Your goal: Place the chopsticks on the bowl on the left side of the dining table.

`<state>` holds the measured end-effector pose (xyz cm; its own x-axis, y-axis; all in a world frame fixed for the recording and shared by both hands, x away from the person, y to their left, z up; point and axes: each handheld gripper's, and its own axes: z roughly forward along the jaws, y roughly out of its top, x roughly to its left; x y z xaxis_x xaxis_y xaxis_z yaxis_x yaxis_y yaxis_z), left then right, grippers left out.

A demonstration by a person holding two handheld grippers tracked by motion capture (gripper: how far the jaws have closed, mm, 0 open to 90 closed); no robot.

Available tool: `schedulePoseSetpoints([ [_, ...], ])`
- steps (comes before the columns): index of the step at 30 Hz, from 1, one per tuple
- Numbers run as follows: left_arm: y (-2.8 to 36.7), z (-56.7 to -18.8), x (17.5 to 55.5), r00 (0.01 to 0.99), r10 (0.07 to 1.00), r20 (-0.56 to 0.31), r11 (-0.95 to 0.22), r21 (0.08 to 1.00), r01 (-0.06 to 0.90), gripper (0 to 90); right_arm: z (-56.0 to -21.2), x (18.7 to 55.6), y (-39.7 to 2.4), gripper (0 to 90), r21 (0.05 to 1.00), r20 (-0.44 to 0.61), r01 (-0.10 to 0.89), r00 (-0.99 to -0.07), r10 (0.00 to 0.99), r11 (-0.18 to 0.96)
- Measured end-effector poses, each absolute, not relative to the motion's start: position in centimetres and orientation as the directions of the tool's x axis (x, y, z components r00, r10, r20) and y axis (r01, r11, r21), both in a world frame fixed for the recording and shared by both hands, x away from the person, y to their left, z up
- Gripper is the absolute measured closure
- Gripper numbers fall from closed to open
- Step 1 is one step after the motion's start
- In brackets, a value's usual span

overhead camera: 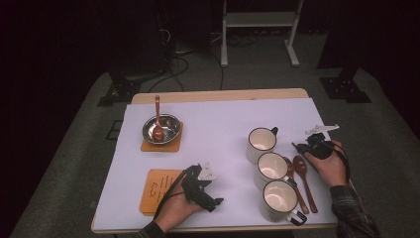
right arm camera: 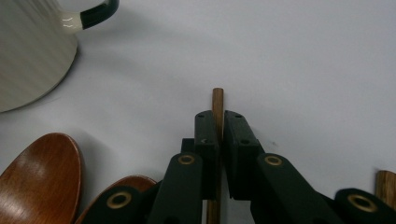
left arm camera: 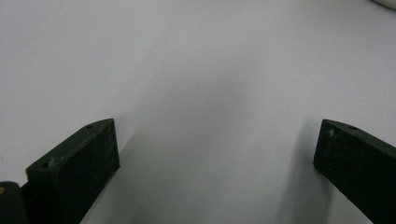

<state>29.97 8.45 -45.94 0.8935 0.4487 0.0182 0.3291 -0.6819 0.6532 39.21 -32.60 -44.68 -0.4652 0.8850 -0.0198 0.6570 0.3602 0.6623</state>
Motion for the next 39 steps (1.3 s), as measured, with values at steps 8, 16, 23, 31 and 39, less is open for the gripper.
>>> schedulePoseSetpoints([
  [8,8.5,-45.9,30.0,0.893,0.449,0.018,-0.682,0.653,0.33,0.0,-44.3,38.8,-33.1,77.7,0.686,-0.009,0.644,-0.459,0.889,0.339],
  [16,8.5,-45.9,30.0,0.893,0.449,0.018,-0.682,0.653,0.329,0.0,-43.4,36.8,-34.3,77.3,0.712,0.002,0.629,-0.446,0.895,0.312],
  [23,8.5,-45.9,30.0,0.893,0.449,0.018,-0.682,0.653,0.33,0.0,-43.2,34.3,-35.4,78.1,0.703,0.015,0.645,-0.434,0.901,0.3],
  [31,8.5,-45.9,30.0,0.893,0.449,0.018,-0.681,0.653,0.33,0.0,-43.3,31.8,-36.8,78.3,0.691,0.041,0.668,-0.418,0.908,0.276],
  [39,8.5,-45.9,30.0,0.893,0.45,0.017,-0.681,0.653,0.33,0.0,-43.8,30.0,-37.3,79.2,0.673,0.048,0.686,-0.415,0.909,0.277],
])
